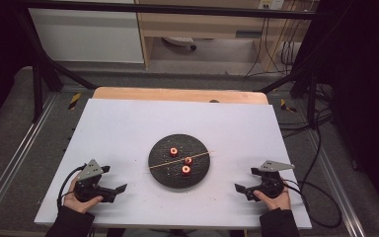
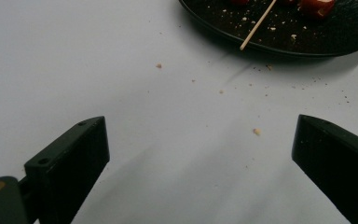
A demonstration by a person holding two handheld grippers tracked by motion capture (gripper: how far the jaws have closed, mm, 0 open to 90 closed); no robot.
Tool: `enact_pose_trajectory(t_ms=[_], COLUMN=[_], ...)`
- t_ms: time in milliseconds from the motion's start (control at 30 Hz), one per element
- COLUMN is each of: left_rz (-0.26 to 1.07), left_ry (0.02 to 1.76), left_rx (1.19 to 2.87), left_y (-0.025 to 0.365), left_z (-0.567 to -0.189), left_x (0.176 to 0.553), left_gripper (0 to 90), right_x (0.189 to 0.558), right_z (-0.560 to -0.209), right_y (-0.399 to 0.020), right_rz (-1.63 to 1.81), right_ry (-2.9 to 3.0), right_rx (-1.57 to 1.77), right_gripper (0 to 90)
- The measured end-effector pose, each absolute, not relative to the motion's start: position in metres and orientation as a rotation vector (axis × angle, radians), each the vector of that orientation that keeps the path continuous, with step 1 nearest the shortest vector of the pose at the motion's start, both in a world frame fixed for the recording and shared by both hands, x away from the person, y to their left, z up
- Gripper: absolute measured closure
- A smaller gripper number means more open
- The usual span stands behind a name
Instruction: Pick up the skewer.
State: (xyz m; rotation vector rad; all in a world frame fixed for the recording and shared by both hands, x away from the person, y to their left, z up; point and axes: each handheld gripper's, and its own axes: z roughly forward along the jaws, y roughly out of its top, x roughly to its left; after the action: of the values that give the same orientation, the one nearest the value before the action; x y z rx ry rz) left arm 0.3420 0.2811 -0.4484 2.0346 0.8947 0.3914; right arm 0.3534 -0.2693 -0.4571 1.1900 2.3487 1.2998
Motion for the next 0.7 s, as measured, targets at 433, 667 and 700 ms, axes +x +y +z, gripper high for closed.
enact_pose_trajectory(t_ms=[433, 667, 700], left_rz=[0.377, 0.377, 0.377], left_ry=[0.880, 0.880, 0.881], left_rx=[2.042, 2.046, 2.047], left_y=[0.275, 0.269, 0.269], left_z=[-0.445, -0.442, -0.442], left_x=[0.343, 0.343, 0.343], left_gripper=[3.6, 3.7, 3.7], right_x=[0.353, 0.353, 0.353], right_z=[-0.456, -0.456, -0.456], right_y=[-0.269, -0.268, -0.268], right_rz=[1.312, 1.314, 1.314], right_ry=[2.340, 2.342, 2.342], right_rx=[1.196, 1.197, 1.197], right_gripper=[0.9, 0.8, 0.8])
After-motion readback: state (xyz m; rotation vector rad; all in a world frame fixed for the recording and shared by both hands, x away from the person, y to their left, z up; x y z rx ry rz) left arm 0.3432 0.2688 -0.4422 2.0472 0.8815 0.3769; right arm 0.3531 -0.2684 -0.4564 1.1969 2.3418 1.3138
